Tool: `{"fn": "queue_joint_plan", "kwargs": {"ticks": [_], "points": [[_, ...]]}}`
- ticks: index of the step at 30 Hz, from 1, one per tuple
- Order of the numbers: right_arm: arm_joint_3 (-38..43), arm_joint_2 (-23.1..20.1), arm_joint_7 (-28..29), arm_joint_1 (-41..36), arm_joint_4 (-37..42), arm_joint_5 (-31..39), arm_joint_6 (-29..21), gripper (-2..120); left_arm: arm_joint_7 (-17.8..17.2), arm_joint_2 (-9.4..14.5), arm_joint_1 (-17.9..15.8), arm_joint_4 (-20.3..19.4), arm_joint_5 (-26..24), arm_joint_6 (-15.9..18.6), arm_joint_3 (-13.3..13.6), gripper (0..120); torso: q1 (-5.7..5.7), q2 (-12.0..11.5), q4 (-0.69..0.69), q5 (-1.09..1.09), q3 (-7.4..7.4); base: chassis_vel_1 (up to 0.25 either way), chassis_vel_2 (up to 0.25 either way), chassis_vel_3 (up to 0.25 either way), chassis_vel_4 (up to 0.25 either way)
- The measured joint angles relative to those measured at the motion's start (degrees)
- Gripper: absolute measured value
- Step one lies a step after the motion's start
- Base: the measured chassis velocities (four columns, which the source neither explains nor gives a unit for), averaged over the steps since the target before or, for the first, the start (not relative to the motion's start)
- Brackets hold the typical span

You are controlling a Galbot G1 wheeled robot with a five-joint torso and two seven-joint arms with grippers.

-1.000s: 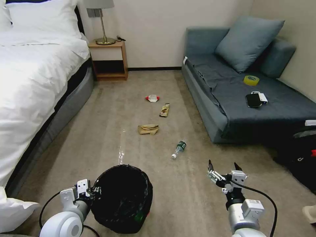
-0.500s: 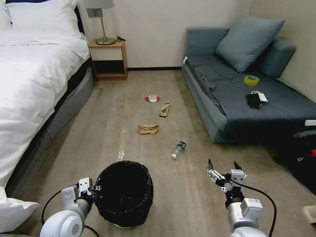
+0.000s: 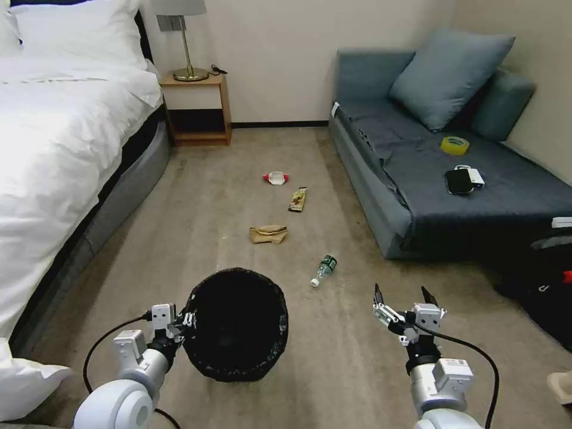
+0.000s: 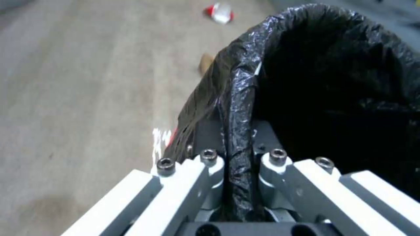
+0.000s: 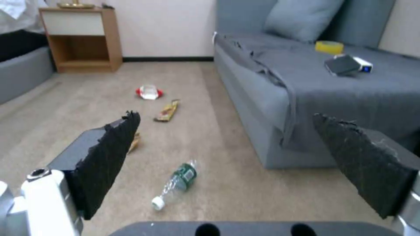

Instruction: Pick up the trash bin, then pick up the garbage on the floor and place it into the trash bin.

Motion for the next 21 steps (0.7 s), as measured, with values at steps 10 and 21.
{"fn": "queue_joint_plan", "kwargs": {"ticks": [10, 21], "points": [[0.4, 0.0, -4.2, -1.0, 1.0, -2.8, 4.7, 100, 2.9, -1.9, 0.6, -2.2, 0.3, -3.4, -0.9, 5, 0.0, 0.0, 0.0, 0.0, 0.0, 0.0, 0.0, 0.0, 0.0], [0.4, 0.0, -6.8, -1.4, 0.9, -3.3, 5.9, 100, 2.7, -2.9, 0.6, -2.2, 0.2, -6.2, -1.7, 5, 0.0, 0.0, 0.0, -0.01, 0.0, 0.0, 0.0, 0.0, 0.0]]}}
